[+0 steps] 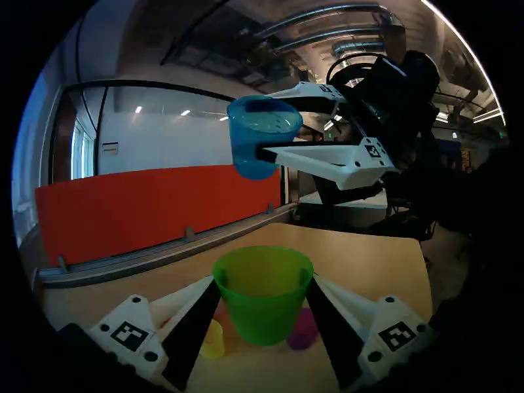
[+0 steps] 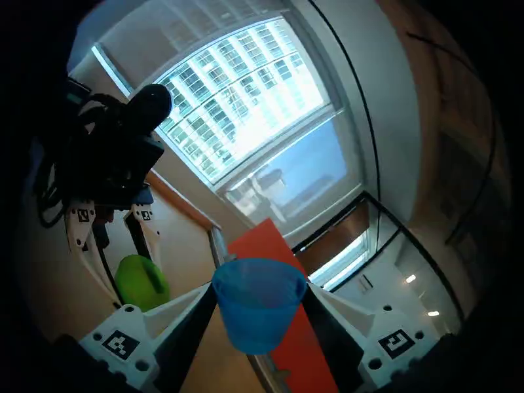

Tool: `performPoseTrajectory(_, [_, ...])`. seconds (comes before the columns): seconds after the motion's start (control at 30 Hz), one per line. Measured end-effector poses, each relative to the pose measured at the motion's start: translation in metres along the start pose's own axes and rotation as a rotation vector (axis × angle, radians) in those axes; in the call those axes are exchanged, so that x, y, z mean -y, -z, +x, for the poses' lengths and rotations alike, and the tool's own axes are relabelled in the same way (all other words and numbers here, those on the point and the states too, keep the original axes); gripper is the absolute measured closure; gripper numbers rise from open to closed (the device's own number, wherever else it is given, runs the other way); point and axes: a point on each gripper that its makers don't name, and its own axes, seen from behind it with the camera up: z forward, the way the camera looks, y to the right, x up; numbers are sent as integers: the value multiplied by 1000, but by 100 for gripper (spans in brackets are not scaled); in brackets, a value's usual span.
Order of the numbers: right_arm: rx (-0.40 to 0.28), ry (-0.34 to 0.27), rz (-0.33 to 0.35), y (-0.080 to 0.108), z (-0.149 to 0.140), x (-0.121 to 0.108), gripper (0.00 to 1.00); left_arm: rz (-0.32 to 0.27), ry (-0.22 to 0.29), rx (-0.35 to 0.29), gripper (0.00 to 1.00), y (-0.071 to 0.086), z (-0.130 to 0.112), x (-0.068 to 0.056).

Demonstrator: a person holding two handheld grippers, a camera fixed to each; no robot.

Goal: Pour water

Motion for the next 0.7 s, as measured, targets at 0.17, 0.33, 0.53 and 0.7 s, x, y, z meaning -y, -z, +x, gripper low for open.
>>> performPoseTrajectory(0.17, [-1, 44, -3, -4, 3, -4, 9, -5, 2, -2, 14, -1, 0, -1])
performPoseTrajectory(0.33, [4, 97, -8, -8, 2, -7, 9, -5, -1, -2, 14, -2, 1, -2])
performPoseTrajectory(0.53, [11, 154, -11, -12, 1, -11, 9, -10, -3, -3, 14, -2, 3, -3])
performPoseTrajectory(0.7, [13, 191, -17, -14, 1, -13, 9, -11, -8, -1, 14, -3, 3, -4])
